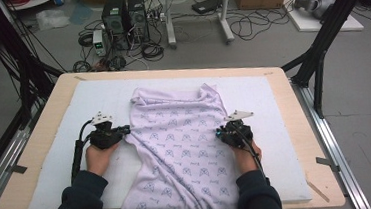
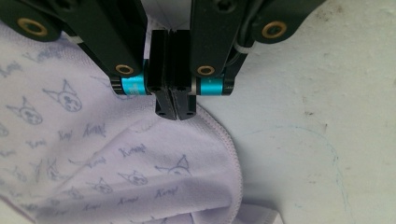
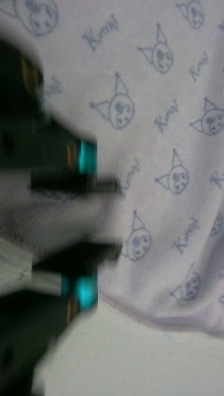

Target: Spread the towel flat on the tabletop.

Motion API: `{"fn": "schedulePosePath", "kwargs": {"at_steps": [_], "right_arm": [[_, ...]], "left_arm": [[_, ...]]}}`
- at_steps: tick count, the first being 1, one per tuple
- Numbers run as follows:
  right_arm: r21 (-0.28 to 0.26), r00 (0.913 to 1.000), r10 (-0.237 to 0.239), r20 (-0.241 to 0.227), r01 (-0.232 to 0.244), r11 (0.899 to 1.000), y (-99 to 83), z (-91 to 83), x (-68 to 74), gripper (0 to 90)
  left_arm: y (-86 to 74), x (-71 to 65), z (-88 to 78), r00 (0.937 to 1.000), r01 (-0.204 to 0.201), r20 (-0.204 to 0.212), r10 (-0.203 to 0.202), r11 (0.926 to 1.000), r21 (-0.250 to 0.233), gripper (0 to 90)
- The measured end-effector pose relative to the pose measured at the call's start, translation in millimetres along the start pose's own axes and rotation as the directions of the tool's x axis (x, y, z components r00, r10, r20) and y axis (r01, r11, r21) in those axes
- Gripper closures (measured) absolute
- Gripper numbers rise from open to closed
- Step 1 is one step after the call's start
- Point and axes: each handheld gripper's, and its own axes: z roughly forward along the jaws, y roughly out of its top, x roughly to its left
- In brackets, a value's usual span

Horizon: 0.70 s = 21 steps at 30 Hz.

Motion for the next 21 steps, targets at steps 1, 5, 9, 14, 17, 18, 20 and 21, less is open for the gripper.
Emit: {"fn": "schedulePosePath", "kwargs": {"at_steps": [1,5,9,14,17,18,20,21], "right_arm": [[0.005,0.9984,-0.047,0.030,0.047,0.999,2.3,1.8,0.4,87.6],[0.013,0.9979,-0.040,0.051,0.040,0.999,12.6,12.9,-6.1,88.5],[0.027,0.9934,-0.061,0.097,0.058,0.998,24.6,24.9,-11.6,88.5],[0.013,0.9867,-0.062,0.150,0.060,0.998,35.1,36.6,-18.1,87.9],[0.001,0.9876,-0.047,0.150,0.047,0.999,36.6,36.0,-16.6,74.7],[-0.013,0.9911,-0.032,0.130,0.034,0.999,36.5,32.1,-16.8,69.4],[-0.033,0.9950,-0.026,0.096,0.029,0.999,36.9,24.3,-18.1,60.6],[-0.049,0.9970,-0.013,0.076,0.017,0.999,37.1,19.1,-17.7,59.3]], "left_arm": [[0.8,1.3,0.4,0.9999,0.011,0.005,-0.011,0.9999,0.001,88.4],[14.8,3.4,5.0,0.9997,-0.002,-0.025,0.002,0.9999,0.010,88.5],[31.1,15.5,19.2,0.9971,0.011,-0.076,-0.009,0.9993,0.035,88.5],[35.9,24.2,36.0,0.9951,0.041,-0.092,-0.037,0.9983,0.042,87.9],[32.8,22.7,32.8,0.9968,0.064,-0.052,-0.061,0.9965,0.054,56.7],[32.2,23.0,29.7,0.9965,0.075,-0.041,-0.072,0.9956,0.057,49.8],[27.6,23.7,18.4,0.9966,0.081,-0.015,-0.080,0.9964,0.025,47.5],[23.9,23.9,11.6,0.9960,0.090,0.001,-0.090,0.9959,0.014,46.9]]}}
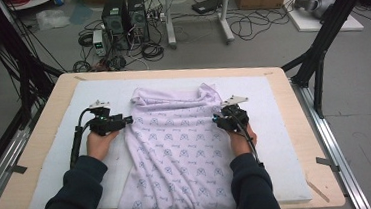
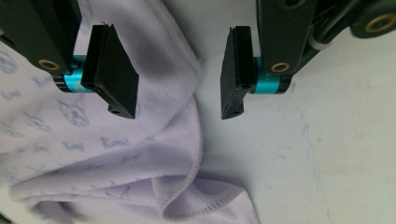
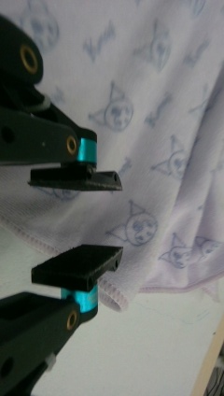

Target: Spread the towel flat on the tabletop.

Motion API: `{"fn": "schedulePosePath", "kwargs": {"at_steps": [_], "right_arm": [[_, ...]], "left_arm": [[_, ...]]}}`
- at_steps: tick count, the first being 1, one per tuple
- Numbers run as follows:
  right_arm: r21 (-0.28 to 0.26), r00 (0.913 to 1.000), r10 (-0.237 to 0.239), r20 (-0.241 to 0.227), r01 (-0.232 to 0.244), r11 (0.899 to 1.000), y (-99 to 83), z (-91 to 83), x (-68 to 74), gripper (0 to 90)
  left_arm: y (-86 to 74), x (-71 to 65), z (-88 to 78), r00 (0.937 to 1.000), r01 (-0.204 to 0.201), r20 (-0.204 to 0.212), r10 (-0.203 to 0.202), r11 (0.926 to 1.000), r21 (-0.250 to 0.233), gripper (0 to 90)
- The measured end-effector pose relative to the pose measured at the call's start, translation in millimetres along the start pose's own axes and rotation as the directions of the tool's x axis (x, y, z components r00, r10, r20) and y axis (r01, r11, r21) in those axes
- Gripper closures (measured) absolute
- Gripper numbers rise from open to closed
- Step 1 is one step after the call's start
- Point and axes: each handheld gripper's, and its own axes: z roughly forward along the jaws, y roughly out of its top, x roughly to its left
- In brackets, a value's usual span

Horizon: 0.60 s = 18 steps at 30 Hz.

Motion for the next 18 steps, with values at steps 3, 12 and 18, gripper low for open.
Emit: {"fn": "schedulePosePath", "kwargs": {"at_steps": [3,12,18], "right_arm": [[-0.059,0.9996,-0.018,-0.021,0.017,0.998,-1.7,-21.5,4.4,56.3],[-0.114,0.9856,-0.086,-0.146,0.069,0.991,-43.1,-74.1,24.2,47.4],[-0.097,0.9938,0.013,-0.110,-0.024,0.995,-66.8,-95.4,24.7,28.7]], "left_arm": [[-10.6,0.7,-14.5,0.9976,-0.006,0.068,0.007,0.9998,-0.018,44.8],[-44.0,-6.0,-52.8,0.9887,-0.078,0.124,0.084,0.9955,-0.054,42.8],[-62.7,-18.3,-68.8,0.9855,-0.085,0.139,0.098,0.9918,-0.095,39.9]]}}
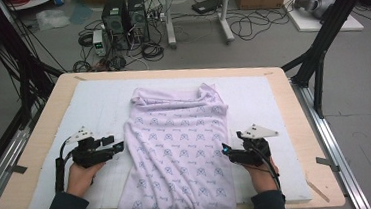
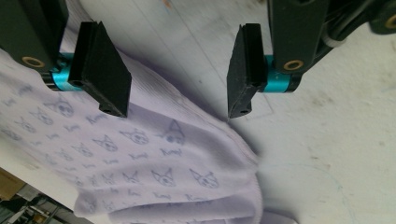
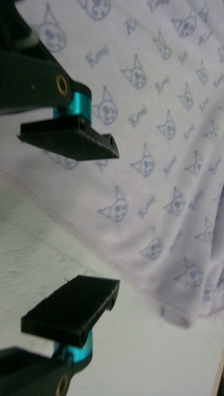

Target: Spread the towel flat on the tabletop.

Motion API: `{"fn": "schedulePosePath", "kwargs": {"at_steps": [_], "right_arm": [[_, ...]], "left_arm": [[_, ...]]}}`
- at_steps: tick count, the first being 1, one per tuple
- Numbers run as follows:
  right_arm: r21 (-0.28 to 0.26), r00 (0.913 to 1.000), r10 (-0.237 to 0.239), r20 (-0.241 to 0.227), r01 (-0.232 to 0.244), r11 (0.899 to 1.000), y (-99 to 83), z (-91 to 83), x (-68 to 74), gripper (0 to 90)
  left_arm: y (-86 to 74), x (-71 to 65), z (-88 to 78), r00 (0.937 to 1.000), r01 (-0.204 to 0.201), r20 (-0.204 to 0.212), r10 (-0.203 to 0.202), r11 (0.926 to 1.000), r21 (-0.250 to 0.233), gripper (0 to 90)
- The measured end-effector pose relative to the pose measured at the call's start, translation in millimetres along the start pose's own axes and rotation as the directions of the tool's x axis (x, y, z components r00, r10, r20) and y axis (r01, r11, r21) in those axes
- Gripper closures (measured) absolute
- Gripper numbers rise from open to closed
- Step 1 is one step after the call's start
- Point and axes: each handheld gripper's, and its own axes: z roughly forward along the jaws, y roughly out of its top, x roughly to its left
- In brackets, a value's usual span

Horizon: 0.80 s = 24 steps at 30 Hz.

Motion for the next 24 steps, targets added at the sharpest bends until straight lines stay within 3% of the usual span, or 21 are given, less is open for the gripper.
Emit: {"fn": "schedulePosePath", "kwargs": {"at_steps": [4,8,11,14,16,20,22,24], "right_arm": [[0.006,0.9997,0.018,0.019,-0.018,1.000,-11.7,-12.2,5.4,24.6],[0.007,0.9982,0.051,0.031,-0.051,0.999,-22.2,-23.0,10.5,21.0],[0.009,0.9964,0.068,0.050,-0.068,0.998,-29.4,-31.0,15.2,17.4],[0.013,0.9967,0.070,0.040,-0.071,0.997,-36.4,-35.8,18.6,17.5],[0.020,0.9957,0.077,0.051,-0.078,0.997,-40.3,-38.2,20.6,17.6],[0.032,0.9948,0.086,0.055,-0.087,0.996,-45.5,-41.2,24.4,20.4],[0.046,0.9953,0.093,0.030,-0.094,0.995,-46.0,-40.9,26.7,21.8],[0.054,0.9952,0.094,0.026,-0.095,0.994,-46.1,-39.9,28.5,24.3]], "left_arm": [[-7.1,-13.8,-10.2,0.9998,-0.019,-0.012,0.018,0.9989,-0.042,32.1],[-12.6,-24.0,-16.9,0.9992,-0.035,-0.022,0.035,0.9986,-0.040,19.1],[-18.1,-31.2,-19.8,0.9988,-0.048,-0.007,0.048,0.9987,-0.019,19.2],[-21.9,-38.5,-22.6,0.9972,-0.074,0.015,0.074,0.9973,0.001,21.5],[-24.8,-42.9,-24.1,0.9953,-0.093,0.029,0.093,0.9952,0.029,31.0],[-28.3,-54.3,-24.2,0.9879,-0.154,0.028,0.152,0.9845,0.084,47.7],[-29.9,-61.0,-20.8,0.9813,-0.192,0.017,0.192,0.9692,0.154,52.7],[-31.5,-67.3,-17.8,0.9734,-0.226,0.006,0.229,0.9560,0.187,53.5]]}}
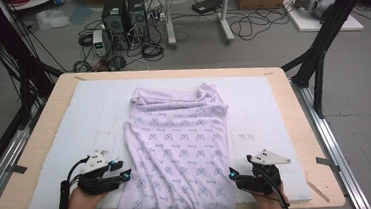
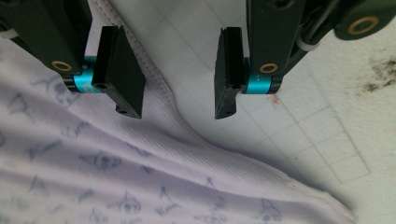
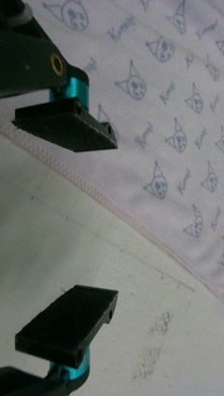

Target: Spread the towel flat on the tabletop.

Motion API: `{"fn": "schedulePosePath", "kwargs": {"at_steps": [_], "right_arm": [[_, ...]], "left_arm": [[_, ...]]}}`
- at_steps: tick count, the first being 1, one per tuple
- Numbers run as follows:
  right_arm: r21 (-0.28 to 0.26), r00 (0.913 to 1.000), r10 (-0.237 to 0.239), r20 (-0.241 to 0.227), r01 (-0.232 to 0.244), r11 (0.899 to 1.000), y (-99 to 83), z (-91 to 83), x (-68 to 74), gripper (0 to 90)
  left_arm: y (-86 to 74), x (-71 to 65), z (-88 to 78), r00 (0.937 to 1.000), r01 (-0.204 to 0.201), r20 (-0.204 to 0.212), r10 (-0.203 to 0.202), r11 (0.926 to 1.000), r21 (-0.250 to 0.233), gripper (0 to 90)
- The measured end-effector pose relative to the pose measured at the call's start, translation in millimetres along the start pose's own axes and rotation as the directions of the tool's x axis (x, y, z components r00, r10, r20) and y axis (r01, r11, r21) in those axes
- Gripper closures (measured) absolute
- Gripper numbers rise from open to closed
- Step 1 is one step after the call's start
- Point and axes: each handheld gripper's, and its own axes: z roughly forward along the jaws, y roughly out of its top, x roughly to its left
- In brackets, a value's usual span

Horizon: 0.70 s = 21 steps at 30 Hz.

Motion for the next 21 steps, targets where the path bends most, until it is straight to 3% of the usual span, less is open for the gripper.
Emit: {"fn": "schedulePosePath", "kwargs": {"at_steps": [1,7,10,13,17,21], "right_arm": [[0.004,1.0000,-0.001,-0.004,0.001,1.000,0.3,0.8,1.2,24.6],[0.010,0.9998,-0.019,-0.008,0.019,1.000,3.7,7.1,6.5,24.8],[0.014,0.9995,-0.029,-0.016,0.029,0.999,5.2,10.3,7.6,24.8],[0.014,0.9994,-0.028,-0.019,0.028,0.999,5.7,12.2,7.7,24.8],[0.023,0.9992,-0.026,-0.029,0.027,0.999,5.8,14.0,8.0,28.1],[0.025,0.9982,-0.042,-0.041,0.043,0.999,7.9,15.0,12.0,29.8]], "left_arm": [[0.4,-2.1,0.7,0.9998,-0.018,-0.001,0.018,0.9997,0.015,55.7],[1.4,-7.0,3.5,0.9997,-0.013,-0.019,0.013,0.9997,0.020,56.8],[2.1,-16.3,5.0,0.9962,-0.084,-0.018,0.085,0.9962,0.021,63.7],[2.6,-21.6,6.8,0.9945,-0.105,0.002,0.105,0.9943,0.019,70.2],[1.6,-24.8,6.8,0.9940,-0.109,0.014,0.109,0.9940,0.013,80.8],[0.8,-26.4,6.8,0.9950,-0.100,0.010,0.100,0.9950,0.006,82.7]]}}
